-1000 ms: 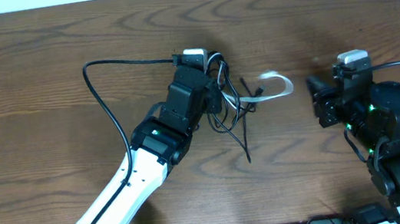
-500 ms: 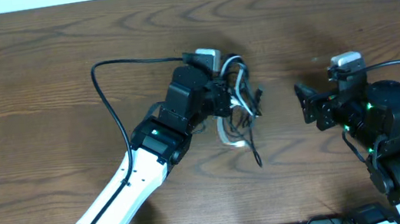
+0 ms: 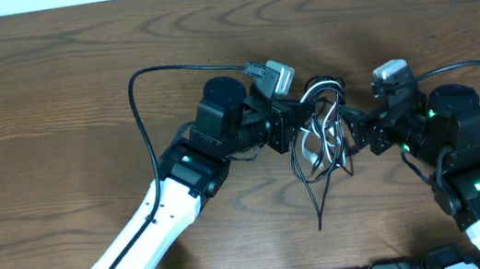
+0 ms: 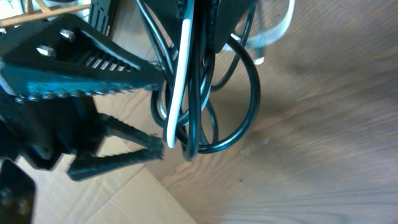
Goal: Untangle cables
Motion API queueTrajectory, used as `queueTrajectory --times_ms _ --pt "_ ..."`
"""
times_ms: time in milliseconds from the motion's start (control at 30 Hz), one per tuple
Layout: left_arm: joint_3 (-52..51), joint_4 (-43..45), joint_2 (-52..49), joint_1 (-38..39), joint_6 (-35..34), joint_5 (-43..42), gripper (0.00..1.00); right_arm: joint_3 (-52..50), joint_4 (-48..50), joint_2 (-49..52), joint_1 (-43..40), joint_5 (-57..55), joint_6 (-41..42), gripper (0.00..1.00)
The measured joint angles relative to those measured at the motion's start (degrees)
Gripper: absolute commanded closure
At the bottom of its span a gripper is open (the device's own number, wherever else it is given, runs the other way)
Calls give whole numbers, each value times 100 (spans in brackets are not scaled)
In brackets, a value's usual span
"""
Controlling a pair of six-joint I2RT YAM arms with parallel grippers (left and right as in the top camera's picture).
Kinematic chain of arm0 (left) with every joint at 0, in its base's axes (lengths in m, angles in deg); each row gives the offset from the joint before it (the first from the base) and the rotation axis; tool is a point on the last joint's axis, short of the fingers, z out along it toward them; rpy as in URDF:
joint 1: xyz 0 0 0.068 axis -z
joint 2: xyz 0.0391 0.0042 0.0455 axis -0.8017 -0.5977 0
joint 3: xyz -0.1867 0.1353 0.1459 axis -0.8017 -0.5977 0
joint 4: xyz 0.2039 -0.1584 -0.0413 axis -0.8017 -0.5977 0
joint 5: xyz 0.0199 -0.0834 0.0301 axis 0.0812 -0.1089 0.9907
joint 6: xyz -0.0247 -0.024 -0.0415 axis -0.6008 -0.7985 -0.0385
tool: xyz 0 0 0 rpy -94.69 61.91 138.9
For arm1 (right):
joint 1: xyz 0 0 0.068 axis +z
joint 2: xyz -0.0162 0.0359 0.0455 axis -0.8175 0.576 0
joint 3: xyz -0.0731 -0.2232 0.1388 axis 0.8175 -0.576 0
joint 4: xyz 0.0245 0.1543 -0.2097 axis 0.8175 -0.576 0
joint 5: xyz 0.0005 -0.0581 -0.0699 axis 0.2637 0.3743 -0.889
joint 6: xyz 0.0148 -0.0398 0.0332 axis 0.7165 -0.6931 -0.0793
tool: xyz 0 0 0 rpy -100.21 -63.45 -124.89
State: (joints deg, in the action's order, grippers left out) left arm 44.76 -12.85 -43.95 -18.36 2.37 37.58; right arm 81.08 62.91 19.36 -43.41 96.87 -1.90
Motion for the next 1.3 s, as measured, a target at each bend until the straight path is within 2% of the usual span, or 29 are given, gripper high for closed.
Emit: queueTrajectory --times_ms 133,233,333,767,800,900,1033,1133,1300 --pt "0 9 0 0 0 -105 92 0 208 186 2 247 -37 30" --pt "0 9 0 0 0 -133 92 0 256 334 2 393 -74 71" --pt "0 11 -7 7 0 -153 92 0 267 424 11 573 -92 98" --pt "0 -24 -9 9 15 439 92 0 302 463 -7 551 -76 97" --pt "0 -33 -9 7 15 442 92 0 332 463 -7 573 -76 94" --pt "0 -55 -9 7 15 407 92 0 400 466 -7 686 -81 75" --pt "0 -50 -9 4 15 70 92 0 437 466 -7 822 -107 64" --pt "0 -48 -9 4 17 -238 92 0 437 466 -7 881 -101 65" --pt "0 -11 -9 4 13 -592 92 0 450 466 -7 968 -98 78"
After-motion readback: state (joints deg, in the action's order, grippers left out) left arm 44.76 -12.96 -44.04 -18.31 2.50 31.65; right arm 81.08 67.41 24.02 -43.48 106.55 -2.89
